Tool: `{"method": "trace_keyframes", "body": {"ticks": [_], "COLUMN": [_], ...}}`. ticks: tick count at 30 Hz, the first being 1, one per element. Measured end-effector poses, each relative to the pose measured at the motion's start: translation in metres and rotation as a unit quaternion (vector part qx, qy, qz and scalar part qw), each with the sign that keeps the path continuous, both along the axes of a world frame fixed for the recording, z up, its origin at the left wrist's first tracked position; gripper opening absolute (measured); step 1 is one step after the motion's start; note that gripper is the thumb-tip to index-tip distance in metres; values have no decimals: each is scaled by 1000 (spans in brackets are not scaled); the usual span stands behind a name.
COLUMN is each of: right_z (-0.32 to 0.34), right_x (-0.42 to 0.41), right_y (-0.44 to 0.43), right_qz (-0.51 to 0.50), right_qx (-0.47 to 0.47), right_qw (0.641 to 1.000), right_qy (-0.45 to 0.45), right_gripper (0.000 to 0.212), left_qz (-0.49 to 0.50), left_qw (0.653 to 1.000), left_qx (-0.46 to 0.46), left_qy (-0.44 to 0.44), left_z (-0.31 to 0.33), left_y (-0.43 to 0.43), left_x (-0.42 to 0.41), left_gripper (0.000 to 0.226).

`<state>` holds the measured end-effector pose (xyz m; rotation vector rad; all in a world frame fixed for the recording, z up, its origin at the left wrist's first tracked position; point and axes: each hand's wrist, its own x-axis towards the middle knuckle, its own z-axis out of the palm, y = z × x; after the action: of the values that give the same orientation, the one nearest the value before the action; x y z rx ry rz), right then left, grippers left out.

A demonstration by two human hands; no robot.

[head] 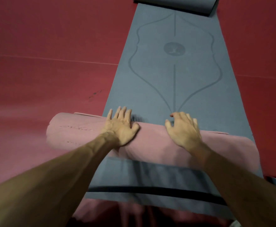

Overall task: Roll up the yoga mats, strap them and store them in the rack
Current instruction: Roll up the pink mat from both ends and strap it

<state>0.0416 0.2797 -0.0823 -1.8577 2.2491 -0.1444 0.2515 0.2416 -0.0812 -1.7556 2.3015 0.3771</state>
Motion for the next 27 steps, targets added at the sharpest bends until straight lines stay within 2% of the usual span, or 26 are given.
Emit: {"method": "trace_keyframes", "body": {"ticks": [4, 6, 10, 14, 17, 20, 22, 24, 27], "right_z": [9, 9, 8, 10, 11, 12, 14, 20, 22], "right_x": [-3, -4, 0, 5, 10, 15, 16, 13, 5], "right_y": [-23, -26, -19, -5, 16, 38, 53, 68, 86], "right_qz": [29, 38, 18, 17, 36, 53, 70, 108, 200], "right_qx": [185, 212, 173, 136, 99, 84, 91, 107, 151], "right_qw": [982, 976, 985, 990, 994, 995, 993, 988, 967], "right_qy": [-16, -8, -2, 17, 33, 32, 20, 10, 55], "right_gripper": [47, 53, 54, 55, 48, 46, 65, 95, 135], "left_qz": [45, 49, 15, -17, -51, -93, -119, -151, -190], "left_qw": [997, 997, 1000, 1000, 998, 995, 992, 987, 975], "left_qx": [64, 64, 14, 7, -16, 12, 35, 53, 94], "left_qy": [1, 1, -7, 10, 23, 16, 2, -18, -67], "left_z": [4, 8, 9, 10, 11, 13, 19, 26, 32], "left_y": [-18, -20, -11, 1, 15, 26, 28, 29, 31], "left_x": [-8, -9, -8, -4, 3, 9, 12, 15, 17], "left_gripper": [71, 65, 53, 50, 55, 64, 55, 55, 94]}}
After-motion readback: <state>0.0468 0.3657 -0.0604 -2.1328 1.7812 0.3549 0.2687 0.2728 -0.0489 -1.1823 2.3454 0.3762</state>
